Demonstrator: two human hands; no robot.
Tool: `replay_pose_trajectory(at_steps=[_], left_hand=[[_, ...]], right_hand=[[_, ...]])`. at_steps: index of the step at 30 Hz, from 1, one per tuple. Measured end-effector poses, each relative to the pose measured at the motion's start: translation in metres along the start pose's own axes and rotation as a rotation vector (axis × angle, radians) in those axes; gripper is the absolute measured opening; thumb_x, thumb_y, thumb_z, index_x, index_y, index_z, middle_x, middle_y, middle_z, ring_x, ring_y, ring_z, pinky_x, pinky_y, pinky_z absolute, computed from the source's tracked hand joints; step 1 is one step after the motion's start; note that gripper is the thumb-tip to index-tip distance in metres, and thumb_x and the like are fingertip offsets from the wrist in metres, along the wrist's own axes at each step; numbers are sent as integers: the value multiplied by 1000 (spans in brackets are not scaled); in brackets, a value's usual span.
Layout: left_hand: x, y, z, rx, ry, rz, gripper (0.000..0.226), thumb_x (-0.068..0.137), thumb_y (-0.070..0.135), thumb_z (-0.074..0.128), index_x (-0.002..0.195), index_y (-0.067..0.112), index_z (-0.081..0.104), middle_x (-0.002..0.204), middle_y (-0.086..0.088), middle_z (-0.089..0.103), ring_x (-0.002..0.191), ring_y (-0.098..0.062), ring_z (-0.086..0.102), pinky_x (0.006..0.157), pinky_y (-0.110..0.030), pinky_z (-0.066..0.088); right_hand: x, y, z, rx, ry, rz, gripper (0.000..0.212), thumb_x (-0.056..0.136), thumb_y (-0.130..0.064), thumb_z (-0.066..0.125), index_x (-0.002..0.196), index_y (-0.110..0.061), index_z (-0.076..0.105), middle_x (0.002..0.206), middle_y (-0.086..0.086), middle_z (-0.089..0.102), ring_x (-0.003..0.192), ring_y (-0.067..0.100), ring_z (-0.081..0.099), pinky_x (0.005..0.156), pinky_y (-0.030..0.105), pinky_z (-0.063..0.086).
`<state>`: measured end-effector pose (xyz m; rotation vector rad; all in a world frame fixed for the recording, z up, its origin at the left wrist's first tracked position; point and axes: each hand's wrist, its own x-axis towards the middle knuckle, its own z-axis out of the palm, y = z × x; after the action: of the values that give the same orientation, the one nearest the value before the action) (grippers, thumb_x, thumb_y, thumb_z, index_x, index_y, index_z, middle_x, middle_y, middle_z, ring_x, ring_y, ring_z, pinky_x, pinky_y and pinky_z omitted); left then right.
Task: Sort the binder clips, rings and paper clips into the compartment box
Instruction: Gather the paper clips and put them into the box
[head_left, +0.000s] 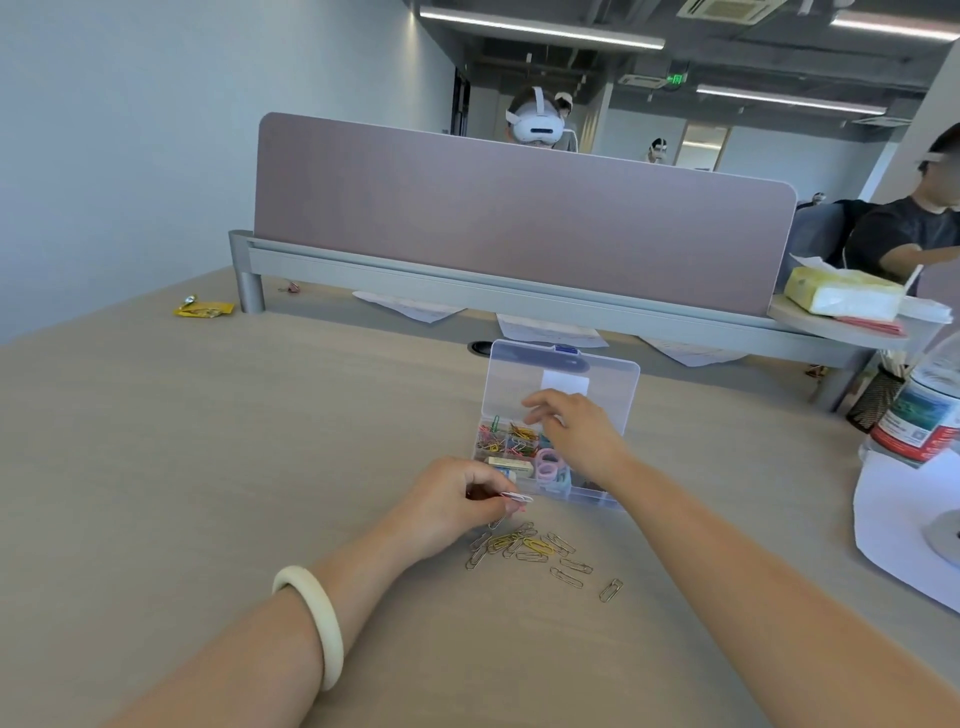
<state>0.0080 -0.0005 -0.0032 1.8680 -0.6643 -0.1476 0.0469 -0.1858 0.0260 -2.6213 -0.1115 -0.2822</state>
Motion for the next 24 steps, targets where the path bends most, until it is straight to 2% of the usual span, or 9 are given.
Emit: replay_pose_trajectory(at_steps=[3, 6, 8, 11, 14, 15, 18, 21, 24], left_hand=[[0, 0, 1, -8, -2, 5, 8, 79, 15, 67, 81, 9, 73, 42, 16, 52, 43, 1, 38, 46, -11, 29], [-1, 0, 1, -14, -5, 11, 8, 80, 13, 67, 81, 7, 72, 43, 18, 54, 43, 3, 40, 46, -9, 30], [-1, 0, 0, -22, -1, 8, 7, 80, 13, 67, 80, 8, 72, 43, 17, 53, 44, 2, 39, 47, -11, 30], [-1, 0, -1, -23, 0, 7, 6, 79, 16, 68, 79, 12, 73, 51, 11, 52, 48, -2, 37, 48, -15, 30], [-1, -1, -1, -24, -4, 3, 6, 79, 15, 68, 79, 12, 73, 47, 13, 52, 46, -1, 36, 47, -15, 30], [-1, -1, 0, -19, -5, 1, 6, 79, 15, 68, 79, 13, 73, 44, 14, 52, 45, 0, 37, 46, -14, 30], [-1, -2, 0, -6, 5, -3, 6, 79, 15, 68, 80, 13, 74, 46, 14, 53, 44, 1, 38, 46, -13, 30], [-1, -1, -1, -2, 5, 3, 7, 79, 14, 68, 82, 11, 73, 55, 10, 56, 47, 1, 40, 47, -12, 31], [-1, -1, -1, 13, -3, 18, 7, 79, 14, 68, 82, 10, 73, 62, -2, 57, 52, -6, 40, 48, -14, 31]], right_hand=[[3, -8, 4, 56, -56, -68, 38, 90, -2, 39, 120, -18, 56, 121, 4, 63, 115, 19, 55, 102, 40, 42], [5, -19, 13, -66, -163, -147, 43, 90, -2, 36, 127, -18, 52, 134, 7, 53, 124, 23, 46, 105, 36, 37], [6, -21, 18, -111, -171, -154, 43, 92, -2, 34, 128, -16, 51, 134, 6, 54, 123, 23, 48, 104, 34, 38], [4, -17, 18, 4, -158, -71, 44, 93, -3, 31, 131, -18, 47, 132, 4, 57, 119, 21, 52, 96, 28, 43], [3, -13, 16, 180, -168, -19, 47, 93, -1, 32, 133, -23, 42, 130, -1, 56, 106, 17, 56, 74, 14, 47], [3, -13, 13, 257, -152, -9, 47, 93, 0, 32, 133, -22, 42, 129, 1, 56, 107, 17, 56, 74, 15, 47], [5, -7, 4, 325, -39, 10, 44, 93, 3, 31, 128, -17, 47, 125, 8, 60, 118, 20, 54, 92, 24, 42], [2, -3, -3, 192, -29, 18, 42, 94, 0, 30, 128, -18, 48, 123, 8, 62, 115, 20, 55, 86, 23, 42], [-4, -5, 1, 97, -128, 8, 45, 93, -2, 32, 133, -21, 42, 129, 2, 58, 115, 21, 54, 87, 24, 42]])
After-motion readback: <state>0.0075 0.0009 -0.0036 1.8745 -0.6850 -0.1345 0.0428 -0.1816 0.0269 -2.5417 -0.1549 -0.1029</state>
